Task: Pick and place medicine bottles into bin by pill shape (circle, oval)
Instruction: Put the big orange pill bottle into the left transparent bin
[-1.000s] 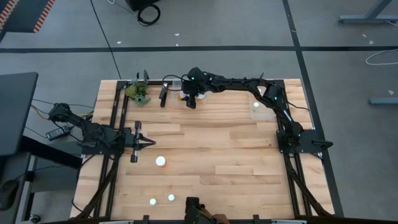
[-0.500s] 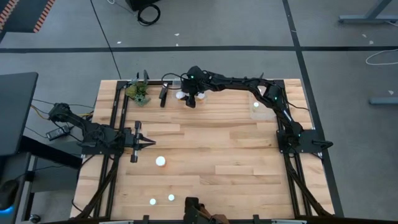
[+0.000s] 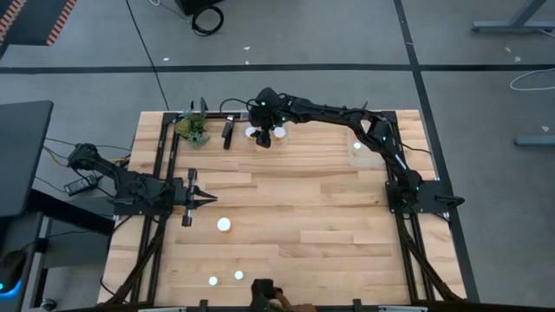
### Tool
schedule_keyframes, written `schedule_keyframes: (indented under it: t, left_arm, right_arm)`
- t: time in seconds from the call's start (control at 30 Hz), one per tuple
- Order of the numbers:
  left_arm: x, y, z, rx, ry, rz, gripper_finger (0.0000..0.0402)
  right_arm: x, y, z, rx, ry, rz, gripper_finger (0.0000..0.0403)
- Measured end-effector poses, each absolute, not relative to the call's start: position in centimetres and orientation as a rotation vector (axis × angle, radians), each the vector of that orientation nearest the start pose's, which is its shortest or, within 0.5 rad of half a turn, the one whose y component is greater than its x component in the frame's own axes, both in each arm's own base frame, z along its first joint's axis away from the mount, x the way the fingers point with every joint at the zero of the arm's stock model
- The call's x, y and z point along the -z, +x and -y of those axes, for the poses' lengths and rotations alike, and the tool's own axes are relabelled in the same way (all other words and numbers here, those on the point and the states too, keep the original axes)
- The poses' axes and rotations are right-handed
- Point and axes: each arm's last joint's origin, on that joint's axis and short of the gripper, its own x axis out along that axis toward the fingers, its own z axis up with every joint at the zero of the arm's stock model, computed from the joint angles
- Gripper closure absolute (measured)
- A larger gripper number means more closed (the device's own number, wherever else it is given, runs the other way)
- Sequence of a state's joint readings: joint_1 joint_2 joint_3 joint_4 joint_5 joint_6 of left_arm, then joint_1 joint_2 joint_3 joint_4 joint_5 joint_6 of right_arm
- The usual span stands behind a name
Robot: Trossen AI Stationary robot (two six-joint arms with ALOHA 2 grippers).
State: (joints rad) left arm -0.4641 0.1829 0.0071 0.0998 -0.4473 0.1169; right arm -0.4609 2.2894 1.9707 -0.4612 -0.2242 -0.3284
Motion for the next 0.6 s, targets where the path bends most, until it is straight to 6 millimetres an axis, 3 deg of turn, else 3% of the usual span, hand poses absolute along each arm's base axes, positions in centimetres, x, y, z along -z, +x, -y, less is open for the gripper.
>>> schedule_keyframes:
  t: [0.27,0.6]
  left_arm:
    - [-16.1,10.0,3.6,0.021,0.150,-0.067,0.0372]
    - [-16.1,10.0,3.6,0.020,0.150,-0.067,0.0371]
  right_arm:
    - [-23.5,48.3,17.6,0.036,-0.136,-0.770,0.0149]
    - [-23.7,49.9,10.9,-0.098,-0.160,-0.811,0.0149]
